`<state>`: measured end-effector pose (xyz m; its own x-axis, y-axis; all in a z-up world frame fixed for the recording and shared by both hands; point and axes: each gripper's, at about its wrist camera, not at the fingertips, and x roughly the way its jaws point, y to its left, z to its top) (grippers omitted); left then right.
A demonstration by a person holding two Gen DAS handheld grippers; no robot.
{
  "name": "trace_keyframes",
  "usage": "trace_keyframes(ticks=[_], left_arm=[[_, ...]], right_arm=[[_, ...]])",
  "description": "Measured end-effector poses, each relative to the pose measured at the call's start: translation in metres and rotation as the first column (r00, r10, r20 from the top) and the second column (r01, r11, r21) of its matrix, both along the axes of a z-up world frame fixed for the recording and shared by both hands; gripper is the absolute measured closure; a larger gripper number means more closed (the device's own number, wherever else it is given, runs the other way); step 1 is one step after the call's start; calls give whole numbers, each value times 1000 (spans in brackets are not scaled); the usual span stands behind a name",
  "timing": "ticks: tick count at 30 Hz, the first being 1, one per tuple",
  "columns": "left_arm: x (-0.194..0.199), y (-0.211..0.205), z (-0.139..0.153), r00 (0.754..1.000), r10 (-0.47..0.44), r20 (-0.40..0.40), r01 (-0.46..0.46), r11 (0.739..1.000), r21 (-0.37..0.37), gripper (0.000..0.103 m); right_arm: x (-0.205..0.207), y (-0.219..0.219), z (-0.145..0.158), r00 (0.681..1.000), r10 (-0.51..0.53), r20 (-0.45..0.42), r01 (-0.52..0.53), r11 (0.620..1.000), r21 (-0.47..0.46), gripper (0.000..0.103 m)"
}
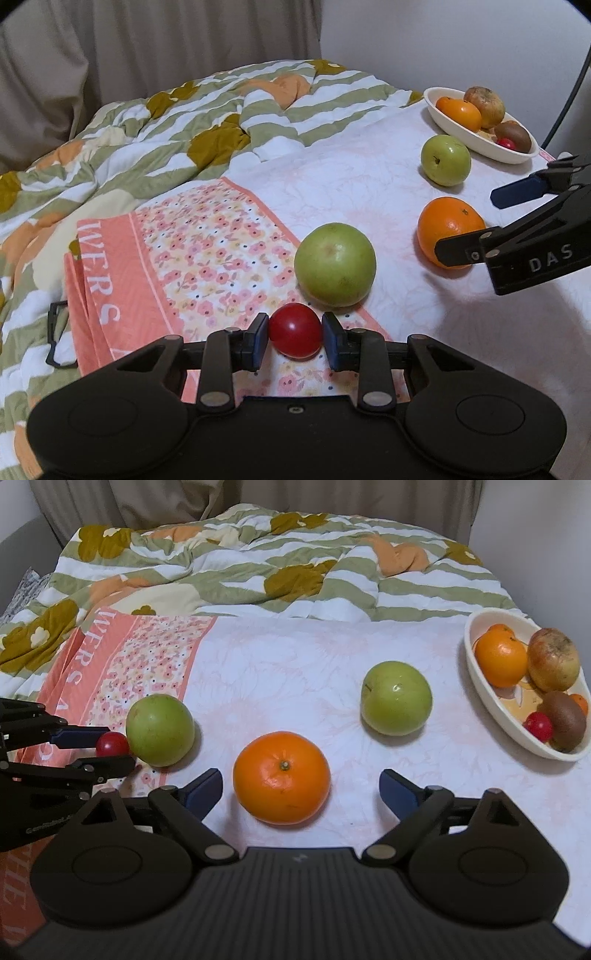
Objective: Organize fruits
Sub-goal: 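Grasp a small red tomato with the left tool while the right tool grasps the large orange, then carry the tomato and orange to the white dish and release both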
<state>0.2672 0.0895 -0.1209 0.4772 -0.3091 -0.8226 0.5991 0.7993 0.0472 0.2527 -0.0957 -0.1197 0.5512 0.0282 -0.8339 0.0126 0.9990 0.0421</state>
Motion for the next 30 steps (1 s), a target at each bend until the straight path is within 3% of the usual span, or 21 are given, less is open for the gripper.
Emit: trace_keyframes(ticks=[7,10,21,30], left_arm=[[-4,4,1,999,34,-4,-35,999,-15,69],[-7,5,3,999,45,2,-45,999,-17,69],[-24,13,21,993,109,42,-108,994,-26,69],[-45,6,58,980,169,109,-166,985,-40,69]], right_arm=[[4,4,-8,999,31,-12,-31,1000,1,11],[6,4,-10,999,49,-16,-49,999,24,27],[-9,3,8,997,68,25,-68,997,24,28],[-31,-16,47,993,73,95,-76,997,27,28]])
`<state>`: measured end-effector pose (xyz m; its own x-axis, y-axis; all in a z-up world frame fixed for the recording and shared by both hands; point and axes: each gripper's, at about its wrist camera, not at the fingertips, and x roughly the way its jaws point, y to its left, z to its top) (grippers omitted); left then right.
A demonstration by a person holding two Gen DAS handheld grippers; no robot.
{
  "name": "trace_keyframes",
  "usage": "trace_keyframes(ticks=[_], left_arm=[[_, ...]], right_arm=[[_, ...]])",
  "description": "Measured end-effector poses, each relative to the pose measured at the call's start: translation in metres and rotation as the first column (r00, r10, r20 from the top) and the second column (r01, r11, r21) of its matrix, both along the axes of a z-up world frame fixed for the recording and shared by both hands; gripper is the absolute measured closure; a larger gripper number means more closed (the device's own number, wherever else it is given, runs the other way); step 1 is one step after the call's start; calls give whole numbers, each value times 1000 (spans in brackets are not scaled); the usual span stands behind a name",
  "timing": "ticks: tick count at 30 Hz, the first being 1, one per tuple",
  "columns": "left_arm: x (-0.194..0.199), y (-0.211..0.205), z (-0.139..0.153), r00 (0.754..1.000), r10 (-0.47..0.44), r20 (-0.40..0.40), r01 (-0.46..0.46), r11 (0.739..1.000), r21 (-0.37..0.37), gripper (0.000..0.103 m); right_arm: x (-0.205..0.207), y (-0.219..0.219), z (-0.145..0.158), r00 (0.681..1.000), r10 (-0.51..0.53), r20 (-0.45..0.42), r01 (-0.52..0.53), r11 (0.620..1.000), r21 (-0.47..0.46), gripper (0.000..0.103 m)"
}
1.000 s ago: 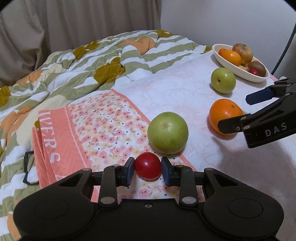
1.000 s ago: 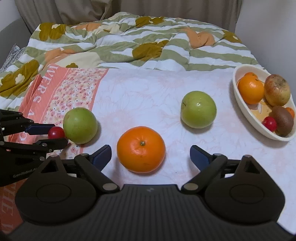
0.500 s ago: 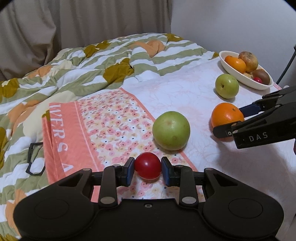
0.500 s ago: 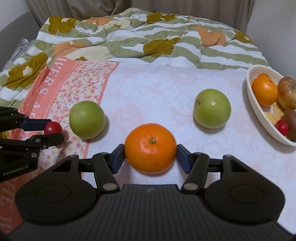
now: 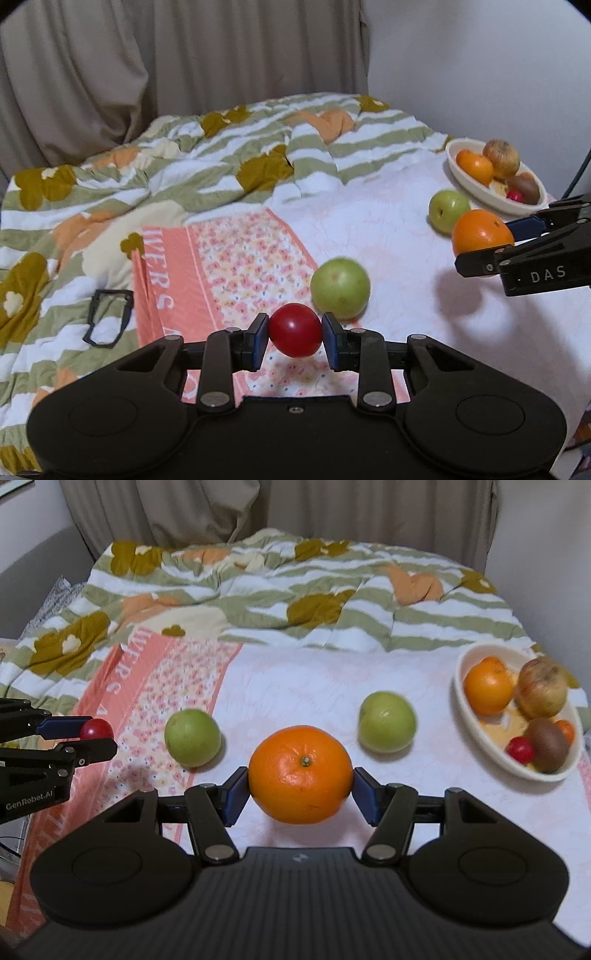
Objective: Organize fruits
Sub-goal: 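Carry the tomato and orange to the white dish and release both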
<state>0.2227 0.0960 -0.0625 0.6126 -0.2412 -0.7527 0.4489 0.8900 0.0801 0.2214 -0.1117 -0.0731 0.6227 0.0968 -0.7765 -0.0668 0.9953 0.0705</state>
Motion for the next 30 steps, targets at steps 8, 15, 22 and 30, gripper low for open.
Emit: trace_keyframes(ticks=[8,15,22,30], left_arm=[[-19,-37,36,995,54,88,-55,998,7,69],[-27,-93,63,986,106,131,-103,994,-29,69],[-20,-168,75,980,112,167,-105,993,-47,69],[0,-247,69,983,96,158,-86,994,-72,69]], right_arm=[[-11,-47,39,996,22,89,-23,1000,18,28],[-20,-110,70,990,30,137,-32,999,16,28],[-13,-189,83,986,31,162,-29,999,-14,28],[4,-261,72,989,37,142,-33,999,-35,28]])
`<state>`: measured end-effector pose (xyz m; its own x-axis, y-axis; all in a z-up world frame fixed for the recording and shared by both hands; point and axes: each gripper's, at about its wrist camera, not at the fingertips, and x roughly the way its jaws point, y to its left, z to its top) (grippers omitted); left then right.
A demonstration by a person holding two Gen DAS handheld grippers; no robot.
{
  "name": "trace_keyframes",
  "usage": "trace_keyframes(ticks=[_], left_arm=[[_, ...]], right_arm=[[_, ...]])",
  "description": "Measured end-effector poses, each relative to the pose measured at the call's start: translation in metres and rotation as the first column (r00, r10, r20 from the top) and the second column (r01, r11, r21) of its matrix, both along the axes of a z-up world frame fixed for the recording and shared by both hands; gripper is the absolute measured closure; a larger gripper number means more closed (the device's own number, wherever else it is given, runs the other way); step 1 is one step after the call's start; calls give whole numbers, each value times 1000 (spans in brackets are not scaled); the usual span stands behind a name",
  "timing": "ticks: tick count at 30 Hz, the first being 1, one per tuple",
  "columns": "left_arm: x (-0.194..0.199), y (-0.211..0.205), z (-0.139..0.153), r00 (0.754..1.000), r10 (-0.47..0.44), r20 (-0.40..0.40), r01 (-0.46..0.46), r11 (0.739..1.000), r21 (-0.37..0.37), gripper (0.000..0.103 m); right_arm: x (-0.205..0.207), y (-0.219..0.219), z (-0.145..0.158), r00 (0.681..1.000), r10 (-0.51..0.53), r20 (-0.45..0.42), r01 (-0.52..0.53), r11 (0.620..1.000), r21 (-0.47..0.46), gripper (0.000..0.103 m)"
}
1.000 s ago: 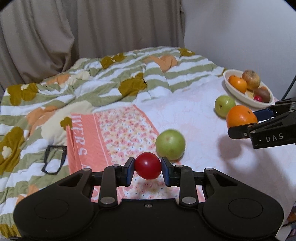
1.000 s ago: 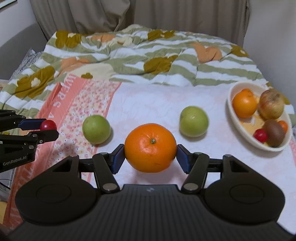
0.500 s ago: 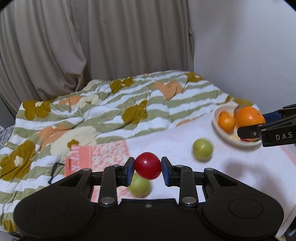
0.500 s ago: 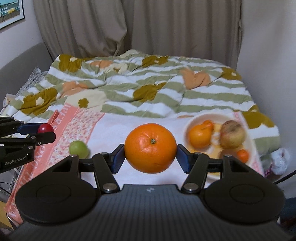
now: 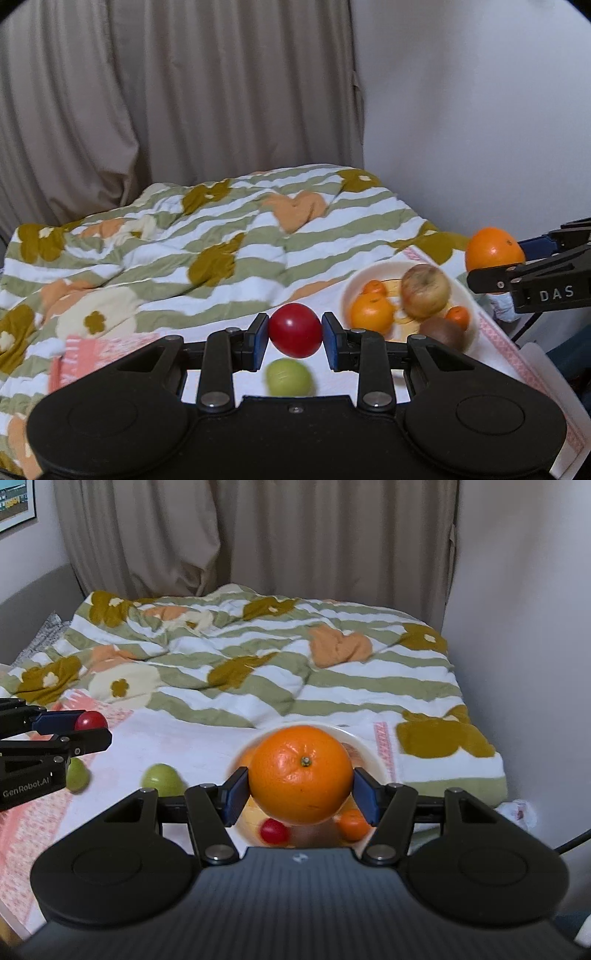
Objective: Organize fruits
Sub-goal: 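Carry the tomato and orange to the white dish and release both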
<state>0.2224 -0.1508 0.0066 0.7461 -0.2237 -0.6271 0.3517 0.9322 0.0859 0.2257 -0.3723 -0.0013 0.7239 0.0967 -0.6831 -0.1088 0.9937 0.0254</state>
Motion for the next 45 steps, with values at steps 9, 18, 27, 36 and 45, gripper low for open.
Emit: trace_keyframes(ticks=[9,18,27,36,45], left_arm=[[25,-60,-29,991,-118,-64,120,992,28,69],[54,-89,-71,957,-231,-176,244,968,55,69],[72,-93,-96,923,-274,-272,301,951,64,68],[60,-87,-81,935,-297,-192,315,946,75,3],[50,-59,-59,957,-242,-159,256,964,70,3]], right_arm=[[19,-43,-24,997,-56,-52,57,998,25,28],[35,-54,-42,986,-138,-98,144,988,49,28],[43,-54,-51,974,-186,-127,195,979,60,28],[42,-49,-46,973,-197,-123,205,977,58,28],[47,-34,-41,983,-146,-110,155,985,74,28]])
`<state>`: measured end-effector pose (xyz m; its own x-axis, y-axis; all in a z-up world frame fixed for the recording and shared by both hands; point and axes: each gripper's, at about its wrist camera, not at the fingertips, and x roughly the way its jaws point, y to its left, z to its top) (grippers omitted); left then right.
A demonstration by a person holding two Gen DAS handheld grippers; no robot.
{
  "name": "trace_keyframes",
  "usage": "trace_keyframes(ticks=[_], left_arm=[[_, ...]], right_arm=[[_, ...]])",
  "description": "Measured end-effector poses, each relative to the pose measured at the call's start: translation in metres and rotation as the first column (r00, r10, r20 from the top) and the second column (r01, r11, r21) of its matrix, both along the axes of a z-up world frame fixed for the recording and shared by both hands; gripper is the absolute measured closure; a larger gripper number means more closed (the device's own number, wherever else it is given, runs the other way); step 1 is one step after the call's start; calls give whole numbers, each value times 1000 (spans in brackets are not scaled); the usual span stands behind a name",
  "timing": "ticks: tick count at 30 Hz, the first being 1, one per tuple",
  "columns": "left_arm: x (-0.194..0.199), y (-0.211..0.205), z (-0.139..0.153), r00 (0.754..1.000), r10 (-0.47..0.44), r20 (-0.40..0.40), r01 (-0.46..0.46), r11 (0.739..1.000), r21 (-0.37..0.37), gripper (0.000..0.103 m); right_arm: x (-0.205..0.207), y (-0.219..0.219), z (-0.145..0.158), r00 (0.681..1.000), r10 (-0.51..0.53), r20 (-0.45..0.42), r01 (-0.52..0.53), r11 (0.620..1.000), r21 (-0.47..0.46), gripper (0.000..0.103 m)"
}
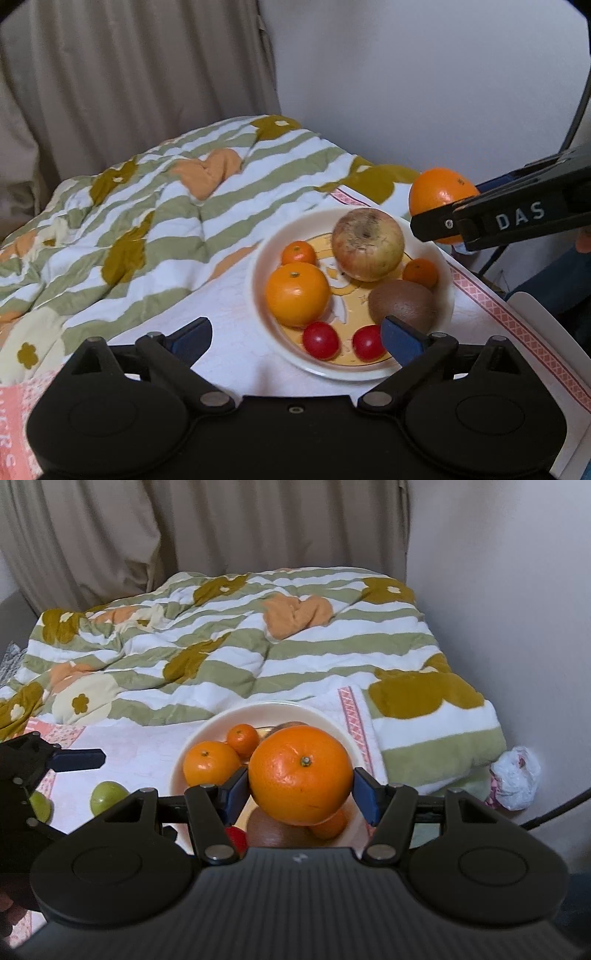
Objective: Organize fruits
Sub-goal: 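Carry the tomato and orange to the white dish and release both, then withdraw both tools from the dish toward the green apples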
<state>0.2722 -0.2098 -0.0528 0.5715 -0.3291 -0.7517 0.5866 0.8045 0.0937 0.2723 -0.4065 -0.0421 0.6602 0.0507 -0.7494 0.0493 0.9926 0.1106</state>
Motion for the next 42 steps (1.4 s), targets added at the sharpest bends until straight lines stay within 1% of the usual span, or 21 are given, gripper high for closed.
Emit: trace_keyframes(ticks=[5,13,18,22,26,28,29,30,32,39,42], left_arm=[[-5,17,8,999,48,14,-48,999,-9,3],[-12,39,10,993,117,12,-117,993,-11,3],[-15,47,9,990,138,15,-138,990,-10,3],[-18,51,9,988,150,20,-150,989,-7,3],[-23,54,10,987,161,24,-161,987,-8,3],[-25,56,10,986,163,27,-163,987,-4,3],[-26,56,10,986,165,29,-165,986,-1,3],[-27,56,11,985,167,32,-168,986,1,3],[-30,57,13,984,174,38,-174,985,0,3],[-46,64,21,974,224,44,-223,975,-21,3],[-57,66,28,968,243,64,-242,970,-23,3]], right_arm=[[9,17,-6,999,52,-11,-52,999,-1,28],[24,45,-32,991,127,-49,-128,992,-12,28],[29,54,-47,985,156,-66,-158,987,-26,28],[31,57,-56,984,161,-75,-164,986,-27,28],[30,59,-59,982,175,-65,-178,983,-40,27],[26,61,-55,983,180,-32,-182,981,-62,17],[23,62,-52,983,182,-14,-182,980,-76,5],[19,63,-48,984,177,4,-176,980,-89,0],[14,62,-42,985,171,37,-166,981,-98,0],[0,54,-28,984,172,49,-167,982,-93,0],[-8,50,-19,982,177,68,-171,982,-84,0]])
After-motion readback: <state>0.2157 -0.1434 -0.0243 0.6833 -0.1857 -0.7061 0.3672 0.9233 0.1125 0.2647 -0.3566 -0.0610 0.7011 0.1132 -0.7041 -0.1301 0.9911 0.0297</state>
